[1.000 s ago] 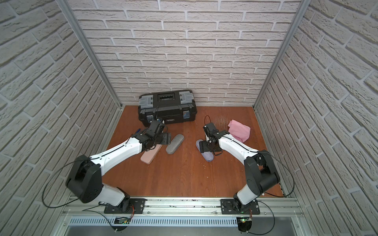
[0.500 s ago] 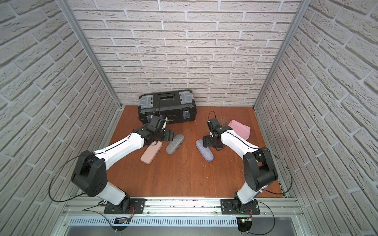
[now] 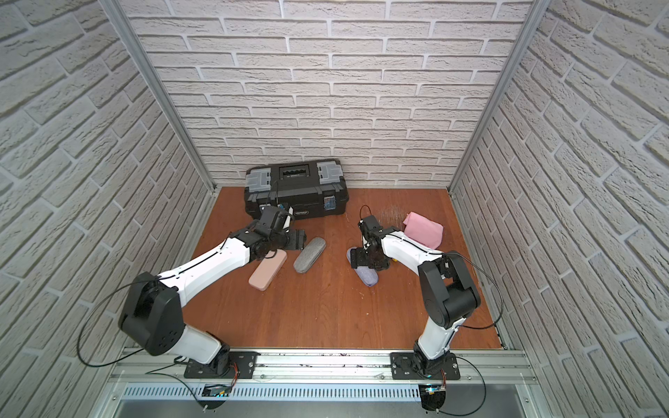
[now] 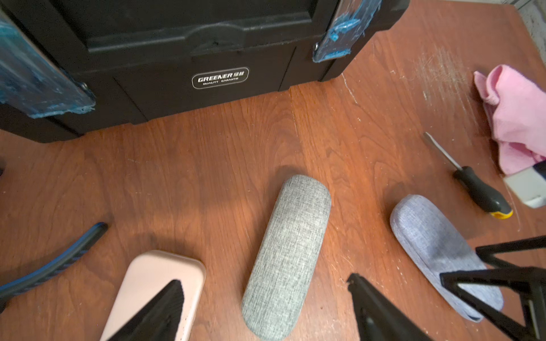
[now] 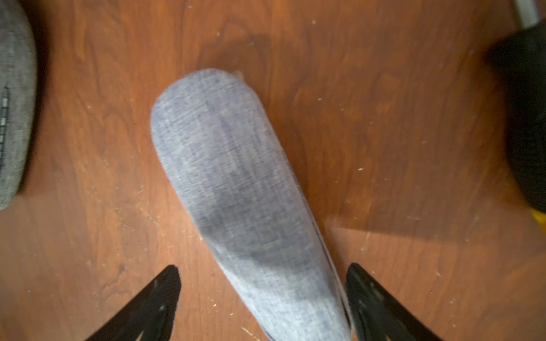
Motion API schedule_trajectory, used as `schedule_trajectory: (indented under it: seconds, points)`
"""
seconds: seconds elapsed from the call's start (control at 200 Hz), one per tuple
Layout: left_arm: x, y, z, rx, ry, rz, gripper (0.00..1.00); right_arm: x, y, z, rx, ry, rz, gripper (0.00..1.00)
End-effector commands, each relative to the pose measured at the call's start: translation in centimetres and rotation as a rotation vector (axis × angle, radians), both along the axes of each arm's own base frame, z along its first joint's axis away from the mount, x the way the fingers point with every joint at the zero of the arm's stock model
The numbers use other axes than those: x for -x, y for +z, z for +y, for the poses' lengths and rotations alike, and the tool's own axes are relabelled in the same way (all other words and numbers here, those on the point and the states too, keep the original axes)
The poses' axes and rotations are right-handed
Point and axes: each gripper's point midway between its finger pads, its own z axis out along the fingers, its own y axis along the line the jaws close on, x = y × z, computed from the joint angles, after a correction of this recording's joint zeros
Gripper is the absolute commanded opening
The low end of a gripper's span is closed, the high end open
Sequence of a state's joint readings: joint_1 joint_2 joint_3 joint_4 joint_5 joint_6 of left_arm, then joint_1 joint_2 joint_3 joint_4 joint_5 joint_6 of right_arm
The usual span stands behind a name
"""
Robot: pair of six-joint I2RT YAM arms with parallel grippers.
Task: Wipe the eyeglass case
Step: Pick up the cleaning item at the center of the board.
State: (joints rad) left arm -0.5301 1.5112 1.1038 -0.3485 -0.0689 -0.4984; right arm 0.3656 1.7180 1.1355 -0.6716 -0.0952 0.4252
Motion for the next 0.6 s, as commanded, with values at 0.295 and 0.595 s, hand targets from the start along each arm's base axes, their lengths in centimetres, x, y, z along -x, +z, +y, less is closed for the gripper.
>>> schedule_trajectory:
  seconds: [0.295, 0.595]
  points:
    - [-0.5, 3.3, -5.1, 0.075, -0.063, -0.092, 0.90, -8.9, 9.2, -15.4, 0.341, -0.552, -0.317, 1.00]
    - [0.3, 2.9, -6.3, 0.091, -0.111, -0.077, 0.90, -13.1, 5.0, -23.4, 0.435, -0.728, -0.204, 0.97]
